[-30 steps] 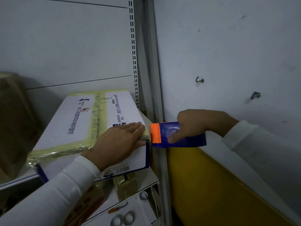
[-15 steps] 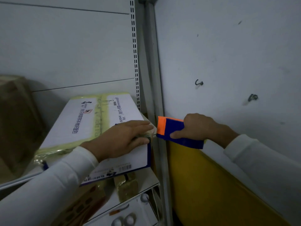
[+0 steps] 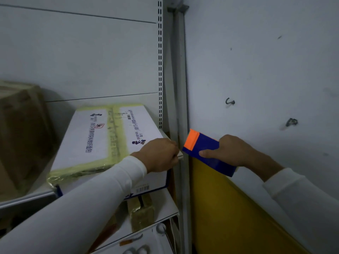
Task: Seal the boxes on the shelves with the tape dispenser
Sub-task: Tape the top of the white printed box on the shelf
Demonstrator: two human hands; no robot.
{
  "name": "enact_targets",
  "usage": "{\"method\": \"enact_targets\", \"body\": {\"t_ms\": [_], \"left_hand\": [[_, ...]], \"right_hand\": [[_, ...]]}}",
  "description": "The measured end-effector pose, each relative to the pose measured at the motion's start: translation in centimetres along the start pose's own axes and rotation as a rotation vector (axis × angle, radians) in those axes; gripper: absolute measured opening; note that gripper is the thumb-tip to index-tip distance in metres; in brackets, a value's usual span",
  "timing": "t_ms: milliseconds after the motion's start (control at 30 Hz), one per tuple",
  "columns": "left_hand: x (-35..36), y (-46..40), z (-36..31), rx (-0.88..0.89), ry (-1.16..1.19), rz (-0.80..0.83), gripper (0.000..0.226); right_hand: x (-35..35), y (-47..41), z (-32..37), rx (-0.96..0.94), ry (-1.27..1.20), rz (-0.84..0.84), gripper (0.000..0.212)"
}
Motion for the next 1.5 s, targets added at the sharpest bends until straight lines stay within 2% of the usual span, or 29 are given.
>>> {"method": "enact_targets", "body": {"t_ms": [133, 233, 300, 367, 467, 700, 900, 1133, 1200, 1333, 1433, 1500], "left_hand": [[-0.4, 0.2, 0.6, 0.001, 0.051, -0.011, 0.032], [-1.6, 2.1, 2.1, -0.003, 0.138, -0.047, 0.068], [-2.2, 4.6, 4.4, -0.098, 0.135, -0.057, 0.082], [-1.9, 8.1, 7.4, -0.240, 0.071, 0.020, 0.093], [-1.2, 11.7, 8.9, -0.311, -0.050, 0.093, 0.096], [-1.5, 10.3, 6.3, -0.123, -0.150, -0.066, 0.079], [-1.6, 11.1, 7.9, 0.060, 0.035, 0.036, 0.083], [-2.3, 14.0, 8.1, 0.213, -0.025, -0.046, 0.076], [-2.8, 14.7, 10.2, 0.153, -0.059, -0.023, 0.072], [-1.5, 17.7, 16.6, -0.215, -0.019, 0.159, 0.070], [-1.1, 19.2, 19.0, -0.328, -0.072, 0.196, 0.067], [-1.5, 19.6, 19.7, -0.464, -0.041, 0.185, 0.061]], "right_hand": [[-0.5, 0.8, -0.4, -0.023, -0.056, -0.005, 0.050], [-0.7, 1.2, -0.2, -0.061, -0.114, -0.006, 0.048], [-0.7, 1.3, 0.2, -0.093, -0.176, -0.009, 0.043], [-0.5, 1.3, 0.6, -0.118, -0.241, 0.009, 0.036], [-0.4, 0.7, 1.7, -0.131, -0.301, 0.015, 0.035], [-2.3, -0.6, 4.0, -0.190, -0.434, -0.011, 0.034], [-3.8, -1.3, 3.7, -0.198, -0.502, -0.032, 0.030], [-1.6, -1.2, 5.3, -0.264, -0.494, 0.140, 0.027], [-1.2, -1.3, 6.3, -0.294, -0.504, 0.155, 0.029], [-0.4, -1.6, 8.0, -0.337, -0.534, 0.173, 0.027], [0.5, -1.7, 9.1, -0.361, -0.531, 0.199, 0.029], [1.2, -1.5, 9.8, -0.371, -0.516, 0.219, 0.031]]}}
Point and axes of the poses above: each hand's wrist, its own y-axis away from the middle knuckle, its own x-axis out of the palm, z = x × y, the point moved 6 cm from there along -y, towards the middle knuckle, and after that the axes turned 2 degrees about -y, right-handed, at the moved point
